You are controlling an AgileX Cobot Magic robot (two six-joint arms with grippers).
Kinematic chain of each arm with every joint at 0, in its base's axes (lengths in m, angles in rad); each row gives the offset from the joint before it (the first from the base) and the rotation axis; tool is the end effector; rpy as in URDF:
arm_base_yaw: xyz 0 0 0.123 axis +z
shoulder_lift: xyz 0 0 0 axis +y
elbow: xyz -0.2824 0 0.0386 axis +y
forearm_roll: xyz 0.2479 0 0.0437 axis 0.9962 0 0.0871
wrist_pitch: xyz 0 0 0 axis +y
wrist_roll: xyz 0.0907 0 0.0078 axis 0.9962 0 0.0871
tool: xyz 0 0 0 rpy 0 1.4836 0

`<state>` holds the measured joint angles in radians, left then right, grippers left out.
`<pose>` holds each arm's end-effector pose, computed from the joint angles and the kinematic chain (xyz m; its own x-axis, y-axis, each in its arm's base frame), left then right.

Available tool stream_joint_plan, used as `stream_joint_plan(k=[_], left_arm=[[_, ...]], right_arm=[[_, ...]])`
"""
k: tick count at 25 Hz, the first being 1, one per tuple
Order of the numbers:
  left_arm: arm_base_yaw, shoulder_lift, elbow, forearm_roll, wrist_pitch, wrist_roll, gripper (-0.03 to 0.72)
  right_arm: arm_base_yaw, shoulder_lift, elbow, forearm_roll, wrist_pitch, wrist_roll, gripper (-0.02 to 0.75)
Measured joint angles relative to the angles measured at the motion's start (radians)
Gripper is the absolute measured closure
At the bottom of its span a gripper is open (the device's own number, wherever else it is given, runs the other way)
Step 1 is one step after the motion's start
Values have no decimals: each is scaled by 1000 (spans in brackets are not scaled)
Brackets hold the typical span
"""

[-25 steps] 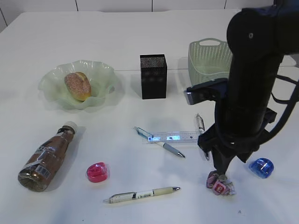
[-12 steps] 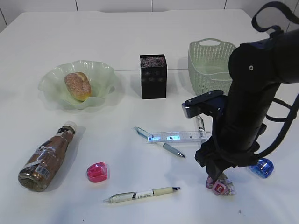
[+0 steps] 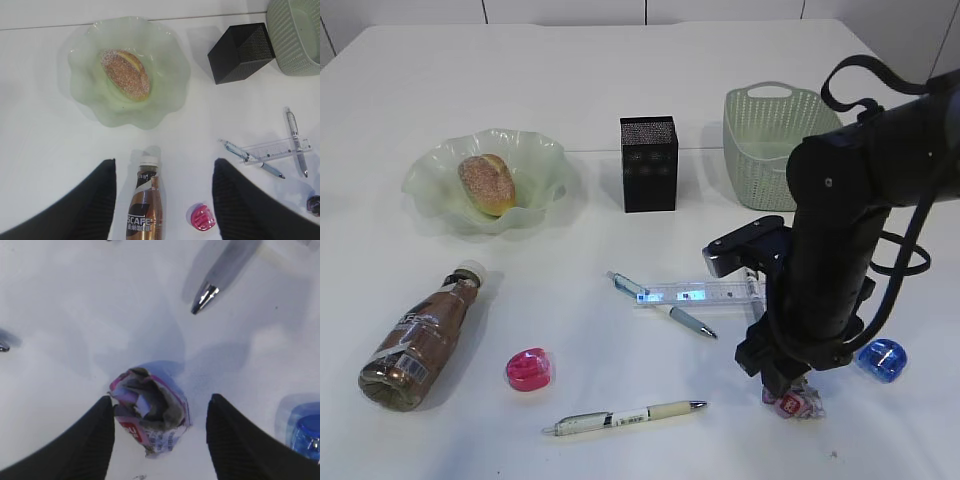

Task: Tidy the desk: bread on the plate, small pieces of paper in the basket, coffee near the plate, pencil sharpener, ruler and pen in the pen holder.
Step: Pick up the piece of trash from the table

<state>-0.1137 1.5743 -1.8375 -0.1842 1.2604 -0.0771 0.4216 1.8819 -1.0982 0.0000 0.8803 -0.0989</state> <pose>0.3190 -0.0524 0.4414 -0.8036 -0.0406 -0.5938 0.1124 0.9694 -0.2184 0.3001 0.1346 0.1450 -0.8676 -0.4973 0.0060 -0.4973 0.8676 0.0006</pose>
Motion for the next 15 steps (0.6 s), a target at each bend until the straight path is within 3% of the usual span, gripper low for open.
stream_joint_plan(k=[15], left_arm=[[0, 0, 0, 0, 0, 0, 263]], right_arm=[[0, 61, 0, 12, -10, -2, 240]])
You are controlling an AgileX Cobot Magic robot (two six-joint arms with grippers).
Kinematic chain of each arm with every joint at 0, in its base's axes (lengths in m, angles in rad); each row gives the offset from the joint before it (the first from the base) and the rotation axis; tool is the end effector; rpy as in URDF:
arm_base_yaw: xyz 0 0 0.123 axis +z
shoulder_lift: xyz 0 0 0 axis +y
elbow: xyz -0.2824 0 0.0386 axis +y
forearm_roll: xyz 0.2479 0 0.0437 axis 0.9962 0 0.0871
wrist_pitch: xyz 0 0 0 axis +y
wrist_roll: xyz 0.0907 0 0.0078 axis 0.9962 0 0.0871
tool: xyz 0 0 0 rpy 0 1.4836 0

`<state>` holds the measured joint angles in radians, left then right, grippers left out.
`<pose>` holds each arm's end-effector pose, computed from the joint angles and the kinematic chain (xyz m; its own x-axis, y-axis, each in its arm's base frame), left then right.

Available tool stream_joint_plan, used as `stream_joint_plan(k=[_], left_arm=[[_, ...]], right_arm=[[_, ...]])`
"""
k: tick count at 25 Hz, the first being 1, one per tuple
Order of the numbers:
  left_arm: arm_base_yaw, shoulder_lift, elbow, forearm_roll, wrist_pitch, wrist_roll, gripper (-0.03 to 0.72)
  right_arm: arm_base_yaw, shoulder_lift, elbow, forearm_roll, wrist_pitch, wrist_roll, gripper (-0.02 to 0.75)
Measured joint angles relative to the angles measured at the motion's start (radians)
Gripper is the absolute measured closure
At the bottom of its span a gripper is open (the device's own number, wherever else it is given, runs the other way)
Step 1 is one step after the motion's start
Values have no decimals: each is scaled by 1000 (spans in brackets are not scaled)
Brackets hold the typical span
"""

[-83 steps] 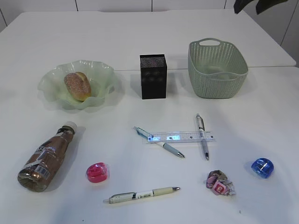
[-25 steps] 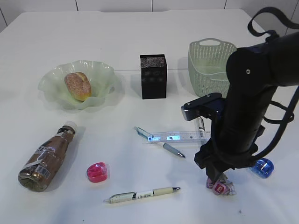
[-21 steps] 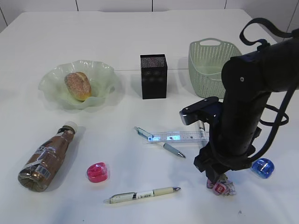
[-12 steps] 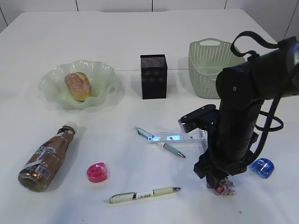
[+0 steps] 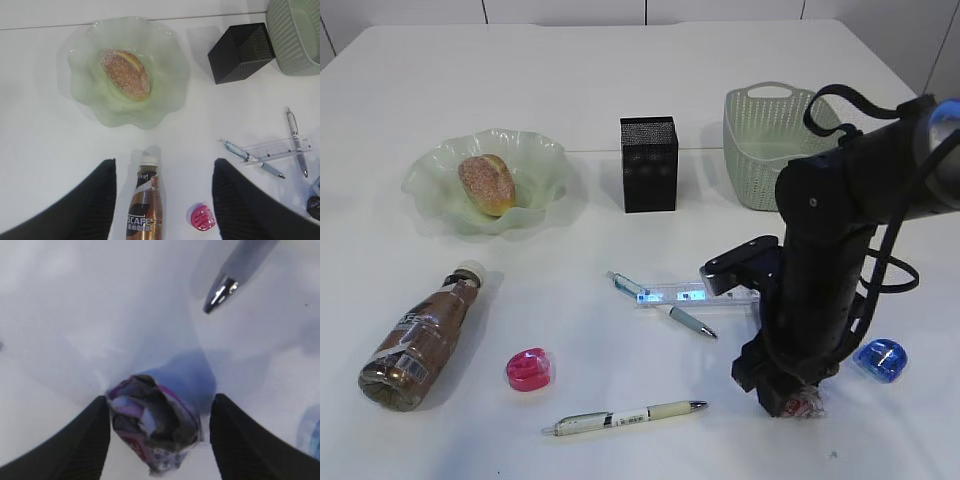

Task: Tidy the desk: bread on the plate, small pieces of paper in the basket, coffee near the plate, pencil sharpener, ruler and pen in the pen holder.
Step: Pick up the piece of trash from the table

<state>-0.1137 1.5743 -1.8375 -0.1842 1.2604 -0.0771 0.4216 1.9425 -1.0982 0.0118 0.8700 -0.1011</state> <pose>0.3190 -0.0524 0.4414 -0.8036 -0.0406 -0.5938 0.1124 0.9694 -0.2184 0.3013 0.1360 0.1249 -0.8689 -0.4920 0.0552 -0.4920 0.8705 0.0142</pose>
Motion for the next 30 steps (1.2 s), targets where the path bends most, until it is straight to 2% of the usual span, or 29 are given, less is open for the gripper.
stream_joint_plan(k=[7, 12, 13, 15, 18, 19, 25, 26, 29, 30], left_arm=[[0, 0, 0, 0, 0, 0, 263], [0, 0, 0, 0, 0, 0, 263], [0, 0, 0, 0, 0, 0, 263], [0, 0, 0, 0, 0, 0, 263], [0, 0, 0, 0, 0, 0, 263], [0, 0, 0, 0, 0, 0, 263], [0, 0, 0, 0, 0, 0, 274], [0, 0, 0, 0, 0, 0, 276], [0, 0, 0, 0, 0, 0, 279], [0, 0, 0, 0, 0, 0, 279]], right_arm=[[0, 14, 0, 9, -1, -3, 239], [0, 14, 0, 9, -2, -3, 286], [0, 14, 0, 9, -2, -3, 384], [0, 14, 0, 9, -2, -3, 475], [0, 14, -3, 9, 14, -3, 654], [0, 14, -3, 11, 19, -3, 675], [0, 14, -41, 13, 127, -3, 703], [0, 14, -94, 13, 210, 2, 704], [0, 14, -111, 13, 279, 15, 704], [0, 14, -208, 20, 314, 27, 705]])
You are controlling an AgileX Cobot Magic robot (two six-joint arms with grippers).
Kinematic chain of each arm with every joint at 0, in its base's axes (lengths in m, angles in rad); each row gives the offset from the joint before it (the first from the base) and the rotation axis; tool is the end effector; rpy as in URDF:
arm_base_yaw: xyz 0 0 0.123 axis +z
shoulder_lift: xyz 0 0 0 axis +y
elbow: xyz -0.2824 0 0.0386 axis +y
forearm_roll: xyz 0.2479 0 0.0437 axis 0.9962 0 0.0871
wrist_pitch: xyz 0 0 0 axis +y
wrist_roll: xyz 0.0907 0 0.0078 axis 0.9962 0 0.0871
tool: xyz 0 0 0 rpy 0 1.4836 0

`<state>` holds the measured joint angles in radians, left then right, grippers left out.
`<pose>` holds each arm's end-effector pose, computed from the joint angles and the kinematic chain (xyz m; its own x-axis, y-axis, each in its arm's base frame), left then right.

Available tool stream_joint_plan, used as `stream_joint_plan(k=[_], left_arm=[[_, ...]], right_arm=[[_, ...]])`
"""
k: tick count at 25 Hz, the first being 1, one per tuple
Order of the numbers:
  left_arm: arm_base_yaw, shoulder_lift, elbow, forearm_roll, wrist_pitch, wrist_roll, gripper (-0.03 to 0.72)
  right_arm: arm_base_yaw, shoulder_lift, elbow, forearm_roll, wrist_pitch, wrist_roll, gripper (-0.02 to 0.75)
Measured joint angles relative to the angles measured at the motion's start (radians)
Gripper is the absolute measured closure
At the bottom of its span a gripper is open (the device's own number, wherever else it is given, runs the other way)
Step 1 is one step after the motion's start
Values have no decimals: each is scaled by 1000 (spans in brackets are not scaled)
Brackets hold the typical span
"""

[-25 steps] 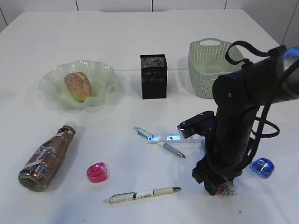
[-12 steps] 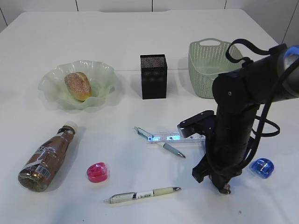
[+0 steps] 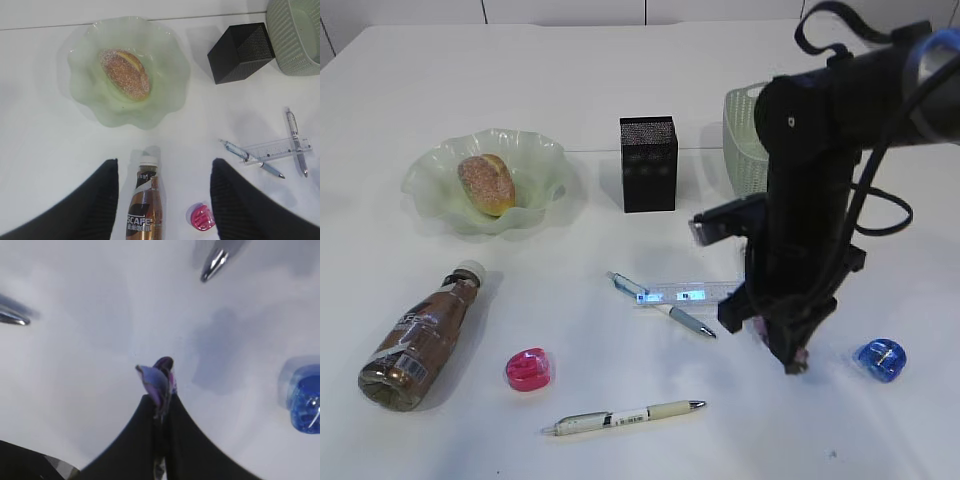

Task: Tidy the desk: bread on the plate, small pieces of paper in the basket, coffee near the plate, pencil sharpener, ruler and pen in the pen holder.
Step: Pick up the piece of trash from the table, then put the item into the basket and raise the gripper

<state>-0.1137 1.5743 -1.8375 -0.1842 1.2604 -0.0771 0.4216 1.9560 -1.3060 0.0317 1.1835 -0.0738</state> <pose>0.3190 -0.0524 0.4414 -0.8036 -0.0406 -0.5938 0.1124 0.9694 -0.2184 0.3180 0.1455 0.1654 -0.8717 -0.4587 0.1723 -0.4591 0.8875 0.0396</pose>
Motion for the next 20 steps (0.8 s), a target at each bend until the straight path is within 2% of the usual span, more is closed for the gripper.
stream_joint_plan(k=[2, 9, 15, 18, 20], left_arm=[[0, 0, 0, 0, 0, 0, 279], [0, 0, 0, 0, 0, 0, 279], [0, 0, 0, 0, 0, 0, 281], [0, 0, 0, 0, 0, 0, 281], [0, 0, 0, 0, 0, 0, 282]], right_arm=[[0, 0, -11, 3, 2, 2, 705], [0, 2, -300, 4, 30, 74, 706], [-7, 22, -561, -156, 40, 153, 707], [-28, 52, -678, -180, 44, 176, 707], [-28, 52, -678, -180, 44, 176, 707]])
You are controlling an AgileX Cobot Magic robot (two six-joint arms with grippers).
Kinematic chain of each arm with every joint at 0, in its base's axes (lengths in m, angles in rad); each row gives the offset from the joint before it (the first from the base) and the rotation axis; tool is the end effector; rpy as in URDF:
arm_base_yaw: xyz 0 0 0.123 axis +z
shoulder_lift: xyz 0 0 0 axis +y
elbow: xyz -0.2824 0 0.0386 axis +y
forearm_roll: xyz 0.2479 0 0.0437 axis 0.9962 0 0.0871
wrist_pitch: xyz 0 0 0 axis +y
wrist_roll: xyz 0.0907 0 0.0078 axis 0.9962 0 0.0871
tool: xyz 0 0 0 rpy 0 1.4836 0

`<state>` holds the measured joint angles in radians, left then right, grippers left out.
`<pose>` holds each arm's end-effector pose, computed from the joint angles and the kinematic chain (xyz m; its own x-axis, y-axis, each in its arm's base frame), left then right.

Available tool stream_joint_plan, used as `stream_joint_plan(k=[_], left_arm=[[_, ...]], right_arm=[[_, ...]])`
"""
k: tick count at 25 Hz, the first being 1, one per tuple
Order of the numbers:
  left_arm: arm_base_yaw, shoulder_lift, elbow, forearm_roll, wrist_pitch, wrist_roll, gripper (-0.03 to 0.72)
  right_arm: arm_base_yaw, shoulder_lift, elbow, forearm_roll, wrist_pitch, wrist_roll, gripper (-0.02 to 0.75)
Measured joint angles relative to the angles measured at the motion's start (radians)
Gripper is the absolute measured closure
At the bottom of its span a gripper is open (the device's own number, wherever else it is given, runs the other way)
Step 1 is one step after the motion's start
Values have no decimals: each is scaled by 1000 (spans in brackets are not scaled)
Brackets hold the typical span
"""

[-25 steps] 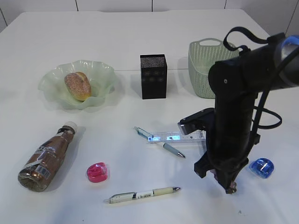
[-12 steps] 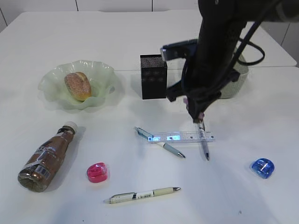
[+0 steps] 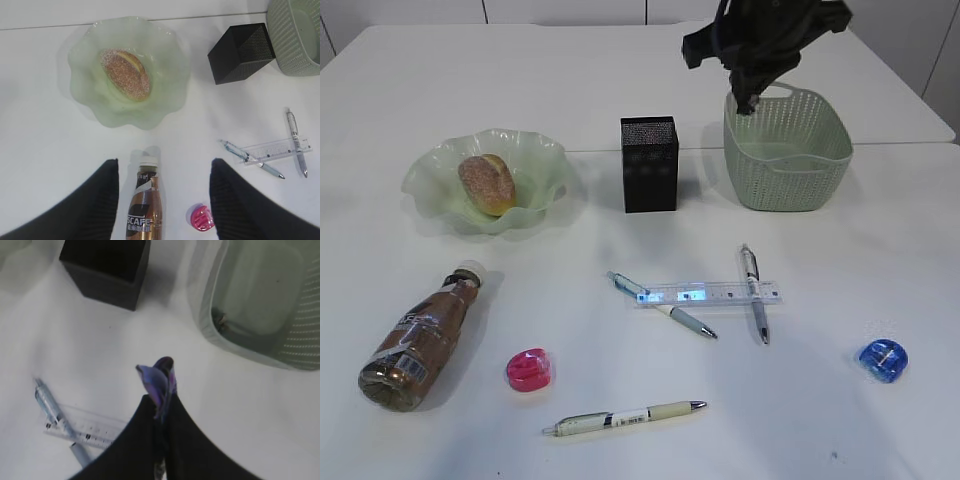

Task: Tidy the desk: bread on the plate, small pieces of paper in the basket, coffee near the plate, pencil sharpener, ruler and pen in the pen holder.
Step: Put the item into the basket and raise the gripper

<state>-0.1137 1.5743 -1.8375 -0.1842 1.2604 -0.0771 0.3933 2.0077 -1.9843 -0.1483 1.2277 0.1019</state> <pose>0.3190 -0.0524 0.4414 -0.8036 -0.0406 -0.5938 0.1124 0.9694 -0.2184 0.4105 0.1566 0.3177 -0.8628 -0.3026 -0.4050 -0.2840 0.9528 -0.1068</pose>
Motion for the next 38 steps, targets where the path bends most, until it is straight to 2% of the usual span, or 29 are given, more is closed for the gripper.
stream_joint_plan(k=[1, 2, 4, 5, 6, 7, 11, 12, 16, 24, 26, 34, 36, 38], left_arm=[[0, 0, 0, 0, 0, 0, 282], [0, 0, 0, -2, 0, 0, 282], [0, 0, 0, -6, 0, 0, 283], [0, 0, 0, -8, 0, 0, 282], [0, 0, 0, -10, 0, 0, 282], [0, 0, 0, -10, 0, 0, 283], [0, 0, 0, -12, 0, 0, 282], [0, 0, 0, -12, 0, 0, 282], [0, 0, 0, -12, 0, 0, 284], [0, 0, 0, -12, 0, 0, 286], [0, 0, 0, -12, 0, 0, 286], [0, 0, 0, -12, 0, 0, 287], [0, 0, 0, -12, 0, 0, 286], [0, 0, 0, -12, 0, 0, 287]], right_arm=[[0, 0, 0, 0, 0, 0, 707], [-55, 47, -96, 0, 9, 17, 707], [-67, 52, -107, 0, 9, 20, 707], [-113, 82, -134, 0, 12, 22, 707], [-113, 82, -134, 0, 12, 24, 707], [-148, 106, -150, 2, 13, 26, 708], [-169, 122, -160, 2, 10, 26, 708], [-218, 162, -182, 2, -24, 26, 708], [-259, 224, -218, 5, -63, 26, 708], [-277, 311, -268, 15, -143, 26, 708], [-279, 388, -336, 24, -225, 26, 708], [-287, 427, -363, 28, -259, 28, 707], [-290, 428, -363, 28, -263, 28, 701], [-293, 433, -363, 28, -274, 30, 647]])
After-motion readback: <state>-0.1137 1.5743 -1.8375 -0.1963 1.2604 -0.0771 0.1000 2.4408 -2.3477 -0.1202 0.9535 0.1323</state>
